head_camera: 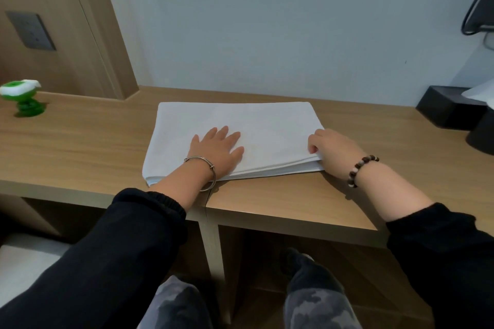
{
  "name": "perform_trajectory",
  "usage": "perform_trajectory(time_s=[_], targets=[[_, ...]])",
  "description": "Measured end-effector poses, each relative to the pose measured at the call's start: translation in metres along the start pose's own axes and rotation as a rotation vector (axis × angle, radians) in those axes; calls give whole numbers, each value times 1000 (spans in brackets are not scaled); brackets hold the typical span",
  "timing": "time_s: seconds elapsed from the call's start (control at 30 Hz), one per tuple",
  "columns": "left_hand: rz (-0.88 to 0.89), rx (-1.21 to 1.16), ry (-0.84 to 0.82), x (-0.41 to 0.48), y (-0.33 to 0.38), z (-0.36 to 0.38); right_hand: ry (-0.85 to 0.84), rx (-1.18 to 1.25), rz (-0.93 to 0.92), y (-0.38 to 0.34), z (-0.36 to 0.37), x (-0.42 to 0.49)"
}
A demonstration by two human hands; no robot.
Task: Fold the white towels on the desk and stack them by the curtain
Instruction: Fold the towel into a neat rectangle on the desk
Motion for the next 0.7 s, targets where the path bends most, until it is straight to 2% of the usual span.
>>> perform_trajectory(time_s=[0.07,0.2,0.27,0.47,0.7], targets=[[49,-7,43,-3,6,-6,-59,79,40,6,2,-3],[373,-113,151,-15,37,-19,-102,149,77,11,0,-7],[440,-120,146,-22,51,-18,-101,187,93,12,-1,-10],[453,-71,245,-19,72,-26,-16,160,87,14,-4,-19],[389,-48,198,-20,70,-25,132,48,65,8,-15,-32]])
Point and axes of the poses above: each hand's wrist, its own x-axis towards the middle knuckle, its own z-axis out of the palm, y = z × x, the point moved 6 cm from there along x, towards the middle knuckle, and after that the axes turned 13 degrees about z, right-handed, at the moved point
